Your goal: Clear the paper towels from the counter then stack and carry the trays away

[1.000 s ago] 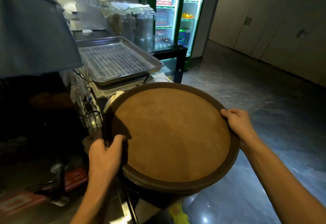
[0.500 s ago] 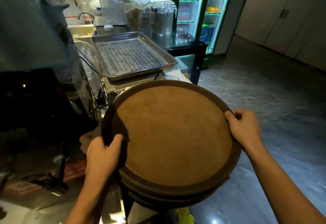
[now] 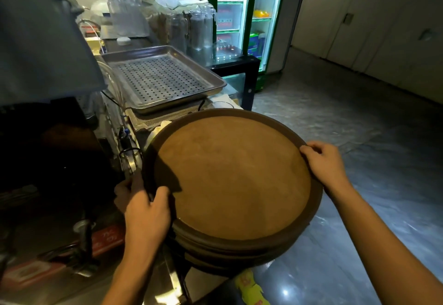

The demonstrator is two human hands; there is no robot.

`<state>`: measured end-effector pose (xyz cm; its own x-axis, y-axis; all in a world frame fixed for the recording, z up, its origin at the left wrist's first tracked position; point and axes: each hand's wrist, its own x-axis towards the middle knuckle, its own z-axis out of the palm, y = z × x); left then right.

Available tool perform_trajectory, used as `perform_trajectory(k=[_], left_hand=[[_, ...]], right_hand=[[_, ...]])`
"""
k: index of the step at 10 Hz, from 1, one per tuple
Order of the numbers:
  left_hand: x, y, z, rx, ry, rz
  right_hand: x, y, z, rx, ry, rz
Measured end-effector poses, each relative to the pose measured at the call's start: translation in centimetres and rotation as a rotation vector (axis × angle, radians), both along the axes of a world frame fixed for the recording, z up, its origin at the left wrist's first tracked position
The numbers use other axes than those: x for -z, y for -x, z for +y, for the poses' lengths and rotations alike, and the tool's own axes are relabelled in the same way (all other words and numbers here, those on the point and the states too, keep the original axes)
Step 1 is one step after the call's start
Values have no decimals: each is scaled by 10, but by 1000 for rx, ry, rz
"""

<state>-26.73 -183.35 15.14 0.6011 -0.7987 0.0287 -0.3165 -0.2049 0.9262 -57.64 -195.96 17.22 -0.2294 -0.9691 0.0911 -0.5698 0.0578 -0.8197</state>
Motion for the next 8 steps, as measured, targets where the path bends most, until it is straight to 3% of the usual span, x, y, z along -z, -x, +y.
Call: perform_trajectory(k=[3, 5, 7, 8], left_hand=[[6, -18, 10, 180, 89, -89], [0, -24, 26, 336, 134, -161], [-6, -32, 58, 567, 51, -351], [-24, -30, 90, 721, 227, -329]], right_hand=[[2, -23, 74, 138, 57, -140], [-1, -49, 141, 126, 62, -12], [-10, -65, 220, 81, -6, 99], [-19, -76, 268, 125, 91, 198]])
